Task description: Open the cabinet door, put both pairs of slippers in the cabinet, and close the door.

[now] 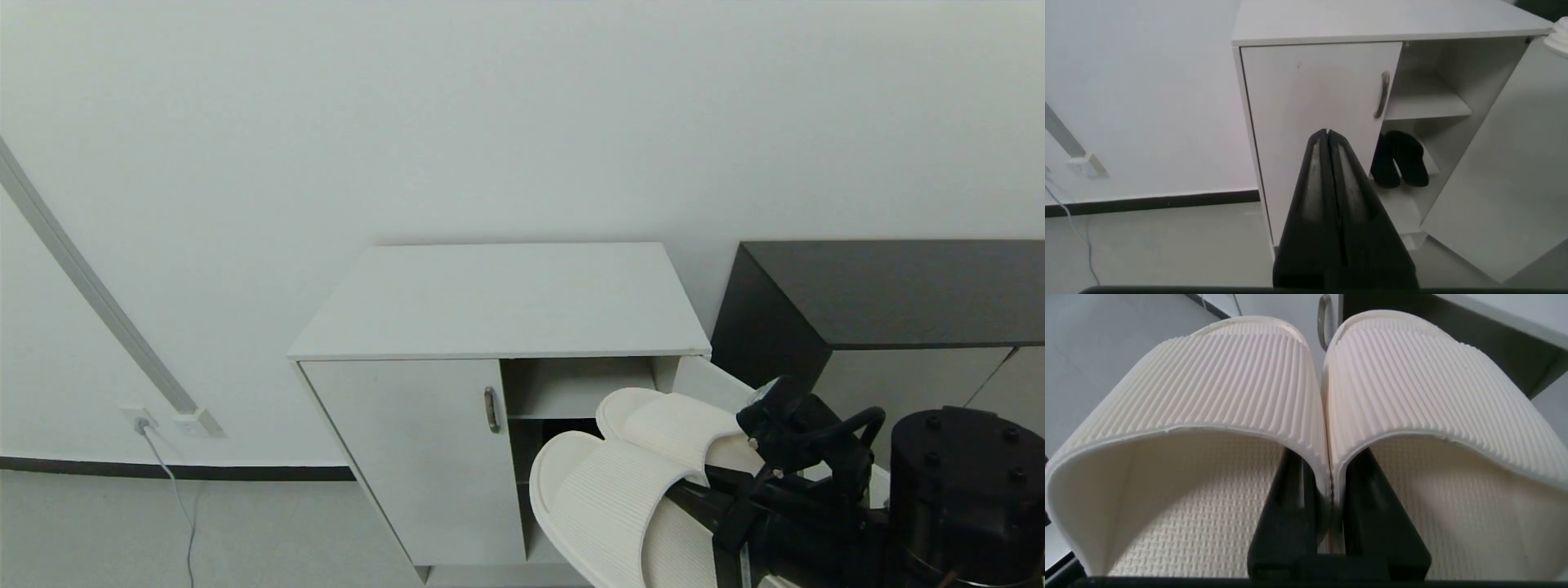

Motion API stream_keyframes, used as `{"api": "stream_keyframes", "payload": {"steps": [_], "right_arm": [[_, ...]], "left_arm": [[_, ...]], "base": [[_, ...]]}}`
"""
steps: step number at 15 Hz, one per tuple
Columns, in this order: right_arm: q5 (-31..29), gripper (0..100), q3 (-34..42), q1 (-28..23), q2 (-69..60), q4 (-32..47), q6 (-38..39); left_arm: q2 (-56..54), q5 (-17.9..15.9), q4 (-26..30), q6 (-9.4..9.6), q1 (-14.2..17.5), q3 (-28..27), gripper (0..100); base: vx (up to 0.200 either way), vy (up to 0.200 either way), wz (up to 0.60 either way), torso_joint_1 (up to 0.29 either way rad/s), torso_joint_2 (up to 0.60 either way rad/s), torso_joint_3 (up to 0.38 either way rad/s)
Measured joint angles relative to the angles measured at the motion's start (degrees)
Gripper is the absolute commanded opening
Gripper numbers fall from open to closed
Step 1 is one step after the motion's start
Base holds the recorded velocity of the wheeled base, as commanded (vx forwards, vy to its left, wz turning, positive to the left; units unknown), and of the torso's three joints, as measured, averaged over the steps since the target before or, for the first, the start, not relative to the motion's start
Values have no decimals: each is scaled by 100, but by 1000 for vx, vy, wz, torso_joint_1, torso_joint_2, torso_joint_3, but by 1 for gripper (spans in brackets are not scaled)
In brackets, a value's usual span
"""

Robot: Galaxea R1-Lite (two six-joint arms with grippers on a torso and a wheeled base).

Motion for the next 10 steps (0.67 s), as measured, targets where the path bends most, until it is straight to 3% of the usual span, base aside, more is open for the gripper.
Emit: {"api": "stream_keyframes", "payload": {"steps": [10], "right_arm": [[-11,0,2,-2,39,-1,-5]], "left_arm": [[0,0,-2,0,0,0,0]], "base": [[0,0,0,-209,492,283]]}}
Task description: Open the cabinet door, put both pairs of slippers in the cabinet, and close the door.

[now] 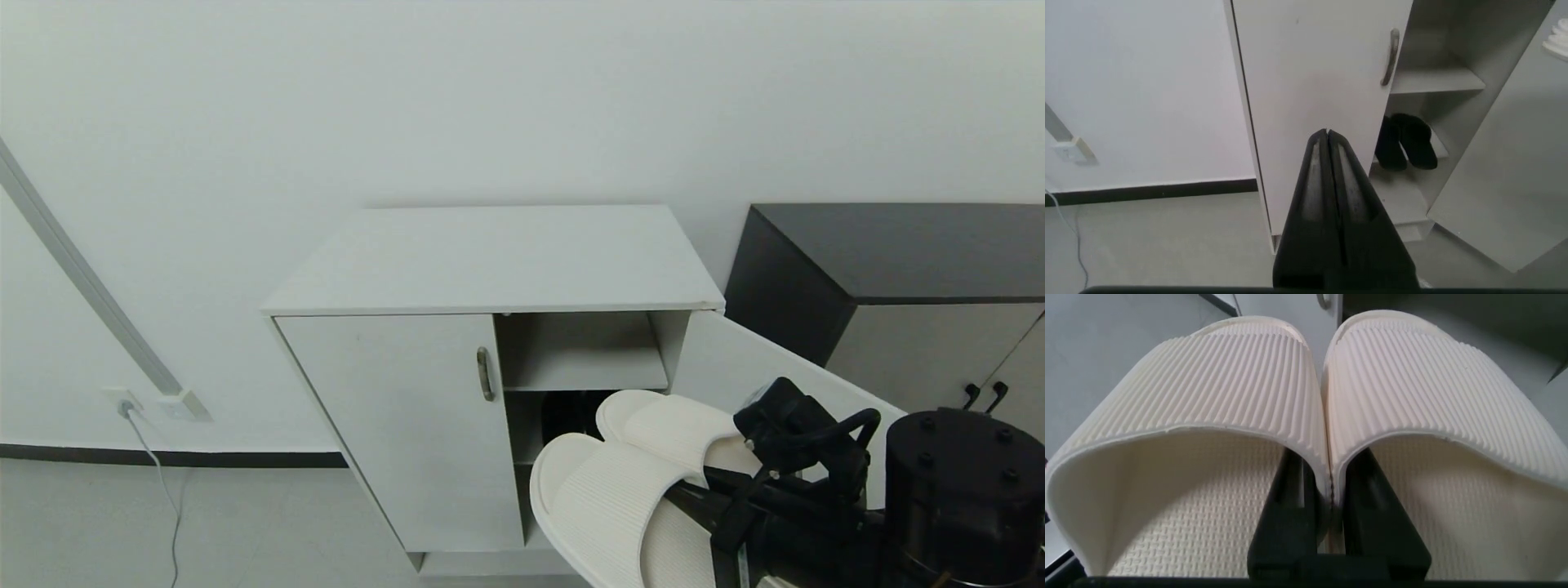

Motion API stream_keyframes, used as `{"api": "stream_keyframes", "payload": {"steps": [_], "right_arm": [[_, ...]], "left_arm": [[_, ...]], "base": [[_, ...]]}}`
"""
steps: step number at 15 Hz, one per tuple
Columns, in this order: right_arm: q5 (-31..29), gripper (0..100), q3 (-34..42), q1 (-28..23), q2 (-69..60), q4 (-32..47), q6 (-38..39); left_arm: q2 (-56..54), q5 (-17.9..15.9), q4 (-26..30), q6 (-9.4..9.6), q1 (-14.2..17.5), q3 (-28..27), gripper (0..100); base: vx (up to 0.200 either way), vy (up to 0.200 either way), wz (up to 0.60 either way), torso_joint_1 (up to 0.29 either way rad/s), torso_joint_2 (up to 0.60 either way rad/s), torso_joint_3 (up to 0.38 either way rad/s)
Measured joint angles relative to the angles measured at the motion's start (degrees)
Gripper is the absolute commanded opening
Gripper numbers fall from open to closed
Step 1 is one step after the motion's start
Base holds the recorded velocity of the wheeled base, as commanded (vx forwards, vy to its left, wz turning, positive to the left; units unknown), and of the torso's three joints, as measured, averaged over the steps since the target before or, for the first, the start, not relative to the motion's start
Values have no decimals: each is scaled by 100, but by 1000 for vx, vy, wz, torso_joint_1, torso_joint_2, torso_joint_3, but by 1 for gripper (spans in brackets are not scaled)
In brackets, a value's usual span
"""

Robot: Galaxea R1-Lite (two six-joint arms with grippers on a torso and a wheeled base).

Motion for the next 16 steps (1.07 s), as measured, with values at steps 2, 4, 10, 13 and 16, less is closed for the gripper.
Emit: {"api": "stream_keyframes", "payload": {"steps": [2,4,10,13,16], "right_arm": [[-9,0,5,2,5,0,-2],[-9,0,16,20,5,-2,-2],[-24,0,60,56,24,-133,-6],[-24,0,68,63,33,-133,-9],[-24,0,96,63,48,-185,-4]], "left_arm": [[0,0,0,0,0,0,0],[0,0,0,-2,2,0,0],[0,0,-2,0,0,-2,0],[0,0,-2,0,0,0,0],[0,0,0,-2,0,0,0]], "base": [[0,0,0,-210,537,320],[0,0,0,-202,525,325],[0,0,0,-175,497,316],[0,0,0,-144,486,331],[0,0,0,-119,458,339]]}}
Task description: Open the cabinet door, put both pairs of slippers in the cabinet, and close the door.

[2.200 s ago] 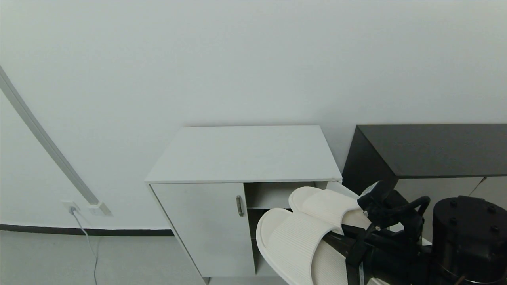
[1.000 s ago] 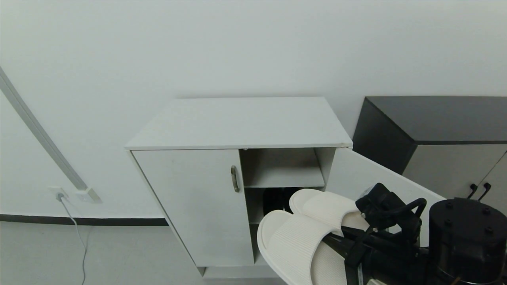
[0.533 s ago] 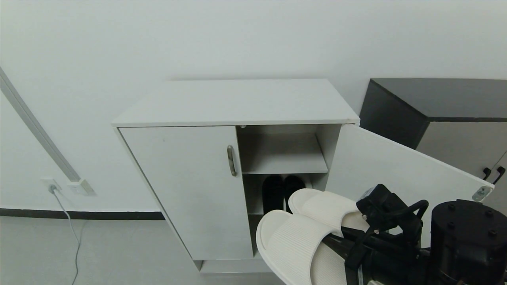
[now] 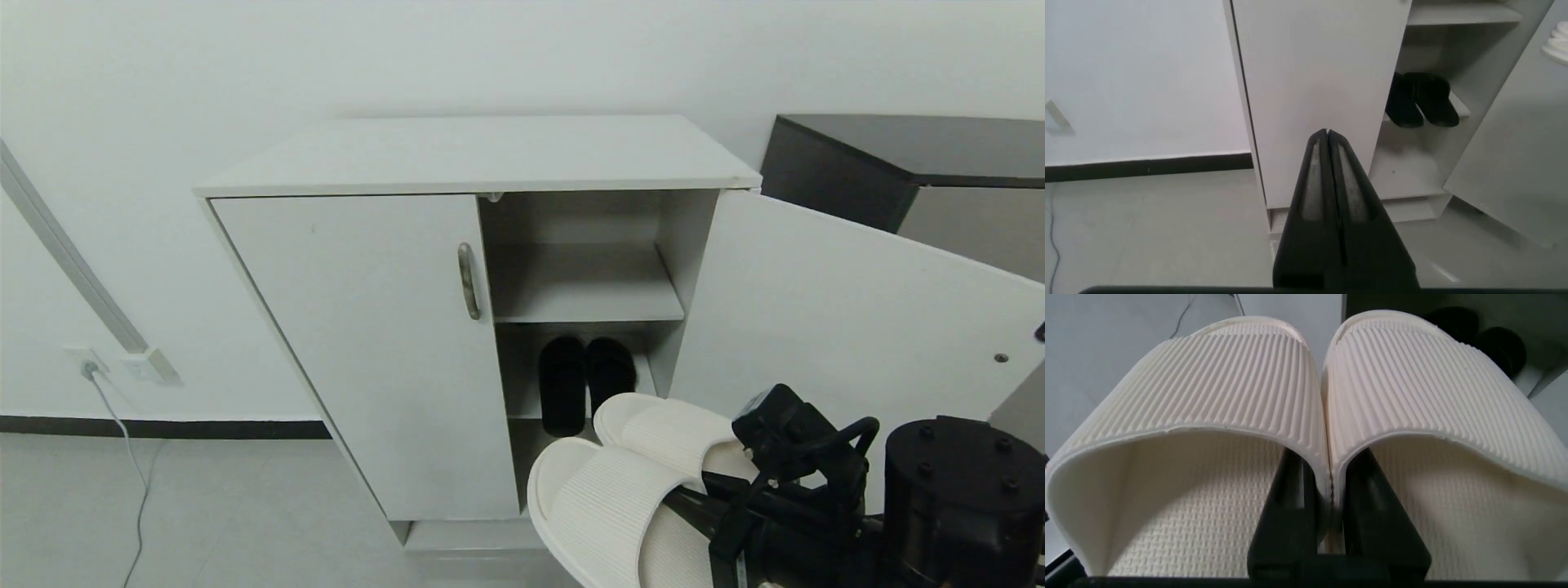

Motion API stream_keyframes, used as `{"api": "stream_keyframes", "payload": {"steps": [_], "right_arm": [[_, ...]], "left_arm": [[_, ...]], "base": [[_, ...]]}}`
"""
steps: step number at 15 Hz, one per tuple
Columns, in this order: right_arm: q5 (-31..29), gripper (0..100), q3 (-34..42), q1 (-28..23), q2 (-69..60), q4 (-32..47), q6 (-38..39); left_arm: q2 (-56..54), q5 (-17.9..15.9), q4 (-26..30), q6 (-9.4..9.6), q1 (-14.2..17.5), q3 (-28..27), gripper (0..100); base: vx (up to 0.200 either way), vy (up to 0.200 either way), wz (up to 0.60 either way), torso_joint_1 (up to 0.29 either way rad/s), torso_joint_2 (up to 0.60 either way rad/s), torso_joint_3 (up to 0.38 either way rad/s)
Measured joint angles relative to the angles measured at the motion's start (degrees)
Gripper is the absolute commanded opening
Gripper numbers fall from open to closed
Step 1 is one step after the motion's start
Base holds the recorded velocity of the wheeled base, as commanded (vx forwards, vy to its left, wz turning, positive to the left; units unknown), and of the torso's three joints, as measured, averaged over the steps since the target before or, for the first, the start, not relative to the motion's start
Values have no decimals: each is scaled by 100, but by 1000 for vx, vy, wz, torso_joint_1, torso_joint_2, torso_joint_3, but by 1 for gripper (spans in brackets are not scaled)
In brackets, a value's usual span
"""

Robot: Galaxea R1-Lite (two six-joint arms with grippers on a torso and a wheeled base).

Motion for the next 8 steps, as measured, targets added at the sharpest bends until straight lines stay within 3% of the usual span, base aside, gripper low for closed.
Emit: {"api": "stream_keyframes", "payload": {"steps": [8], "right_arm": [[0,0,16,-2,22,-11,0]], "left_arm": [[0,0,2,0,0,0,0]], "base": [[0,0,0,-47,430,373]]}}
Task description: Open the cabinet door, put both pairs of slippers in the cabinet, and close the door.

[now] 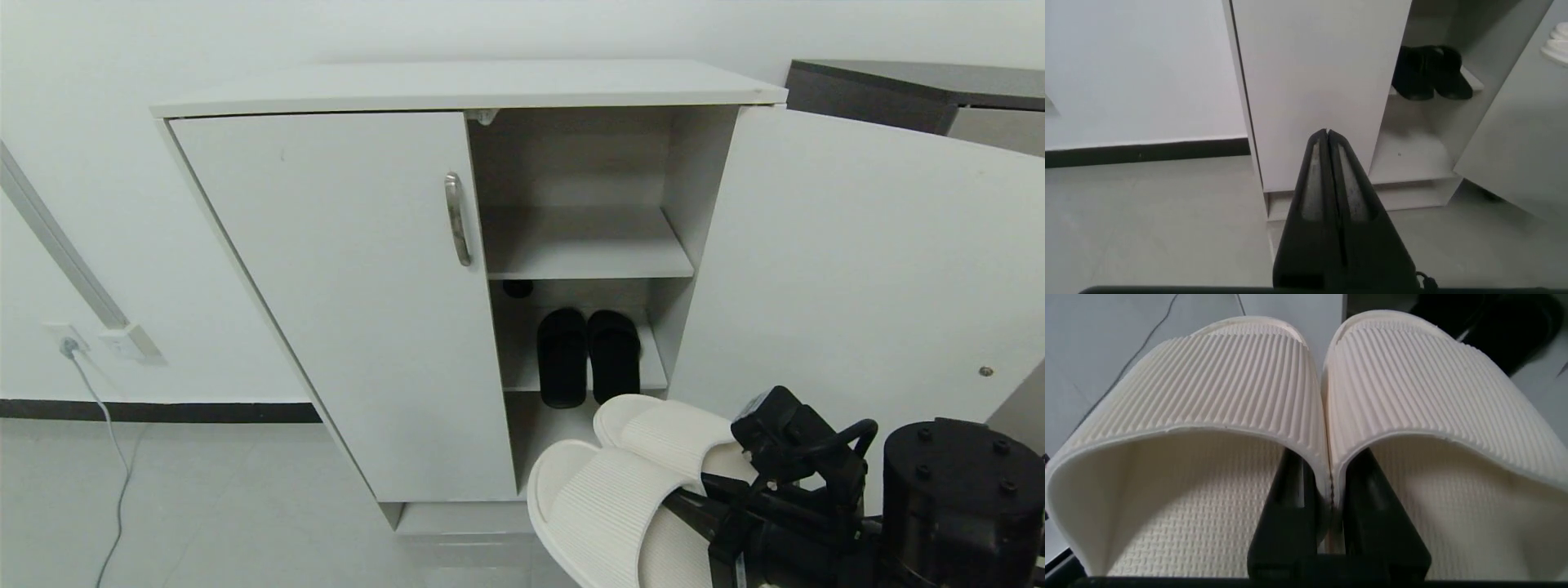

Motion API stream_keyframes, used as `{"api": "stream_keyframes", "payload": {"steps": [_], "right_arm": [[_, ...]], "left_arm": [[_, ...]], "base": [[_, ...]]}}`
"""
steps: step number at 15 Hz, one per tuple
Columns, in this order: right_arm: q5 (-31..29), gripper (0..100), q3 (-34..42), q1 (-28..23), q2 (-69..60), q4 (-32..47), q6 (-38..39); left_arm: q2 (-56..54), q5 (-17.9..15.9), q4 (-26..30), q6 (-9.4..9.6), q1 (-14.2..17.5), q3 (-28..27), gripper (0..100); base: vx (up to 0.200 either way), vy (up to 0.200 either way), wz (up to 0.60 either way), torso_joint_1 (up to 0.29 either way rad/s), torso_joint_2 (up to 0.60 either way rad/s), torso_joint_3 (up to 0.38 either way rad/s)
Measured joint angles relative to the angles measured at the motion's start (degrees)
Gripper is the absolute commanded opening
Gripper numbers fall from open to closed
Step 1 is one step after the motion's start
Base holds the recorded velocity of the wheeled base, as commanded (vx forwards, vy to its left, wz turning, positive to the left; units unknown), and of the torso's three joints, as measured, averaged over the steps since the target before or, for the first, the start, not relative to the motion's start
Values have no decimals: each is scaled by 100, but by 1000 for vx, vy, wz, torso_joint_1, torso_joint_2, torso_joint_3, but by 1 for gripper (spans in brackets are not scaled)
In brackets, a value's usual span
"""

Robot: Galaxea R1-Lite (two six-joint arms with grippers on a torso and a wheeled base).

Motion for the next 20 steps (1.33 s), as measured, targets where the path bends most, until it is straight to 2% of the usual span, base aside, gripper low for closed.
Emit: {"api": "stream_keyframes", "payload": {"steps": [5,6,8,10,12,17,20], "right_arm": [[-33,0,44,-9,46,-28,-27],[-173,0,30,-9,116,-72,-38],[-906,0,-210,44,372,-94,-22],[-1851,0,-837,190,855,22,171],[-2637,0,-1758,315,1380,547,461],[-4095,0,-4357,363,2105,2686,1074],[-4582,0,-5242,352,2175,3213,852]], "left_arm": [[0,0,-2,5,0,0,0],[0,0,-2,16,0,0,0],[0,0,-2,20,0,0,0],[0,-2,-2,17,0,0,0],[0,-2,-2,20,0,0,0],[0,-2,-2,13,0,0,0],[0,-2,-5,6,0,0,0]], "base": [[0,0,0,0,63,60],[0,0,0,0,0,0],[0,0,0,0,0,0],[0,0,0,0,0,0],[0,0,0,0,0,0],[0,0,0,0,0,0],[0,0,0,0,0,0]]}}
